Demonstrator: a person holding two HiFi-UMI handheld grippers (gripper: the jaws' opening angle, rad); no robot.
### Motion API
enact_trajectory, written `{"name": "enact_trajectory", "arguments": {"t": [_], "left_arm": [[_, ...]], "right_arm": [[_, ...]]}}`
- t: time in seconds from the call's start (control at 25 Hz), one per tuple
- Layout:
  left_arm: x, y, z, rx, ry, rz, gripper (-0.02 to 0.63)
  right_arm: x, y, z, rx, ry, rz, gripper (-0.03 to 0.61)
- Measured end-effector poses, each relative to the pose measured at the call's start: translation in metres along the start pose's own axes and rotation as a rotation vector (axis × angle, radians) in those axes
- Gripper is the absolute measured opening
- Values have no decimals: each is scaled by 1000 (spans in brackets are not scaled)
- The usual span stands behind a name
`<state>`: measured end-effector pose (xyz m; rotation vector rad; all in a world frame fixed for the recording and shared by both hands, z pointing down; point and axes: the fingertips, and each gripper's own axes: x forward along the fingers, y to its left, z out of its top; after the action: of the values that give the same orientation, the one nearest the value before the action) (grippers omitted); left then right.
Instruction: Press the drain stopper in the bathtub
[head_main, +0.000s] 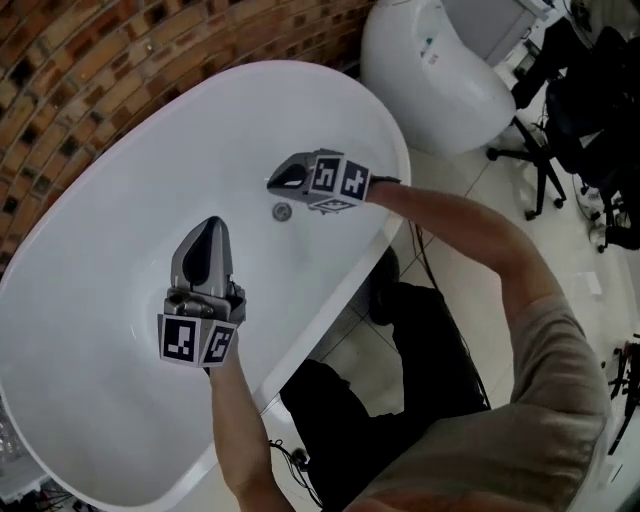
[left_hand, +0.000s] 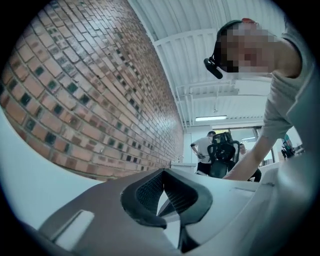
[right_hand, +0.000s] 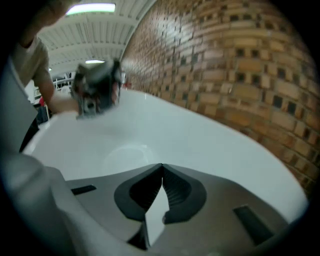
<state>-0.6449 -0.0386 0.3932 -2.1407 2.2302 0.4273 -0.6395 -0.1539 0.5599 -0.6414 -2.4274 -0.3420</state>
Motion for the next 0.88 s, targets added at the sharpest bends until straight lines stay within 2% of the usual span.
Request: {"name": "enact_trajectory", "arguments": {"t": [0.12,0.24,0.36,0.6,0.76,0.88], "left_arm": [[-6,-21,5,22,-5,-48,-10],[-9,-40,41,26,-28,-54,-9],[-23,-92,100,56,-109,-88,-11],[-72,-213,188,119,-193,-170,-10],[-102,-277,232,220,-243,-204,-11],[-120,-312,258,248,-272,-213,-10]], "right_arm": [[-108,36,81,60,-266,-72,0],[-206,80,140,15,-447,-134,0],[-276,137,173,-63,-528,-145,0],[-366,254,229,-175,-690,-135,0],[-410,305,253,-262,-790,-137,0],[-437,327,260,-280,-835,-151,0]]}}
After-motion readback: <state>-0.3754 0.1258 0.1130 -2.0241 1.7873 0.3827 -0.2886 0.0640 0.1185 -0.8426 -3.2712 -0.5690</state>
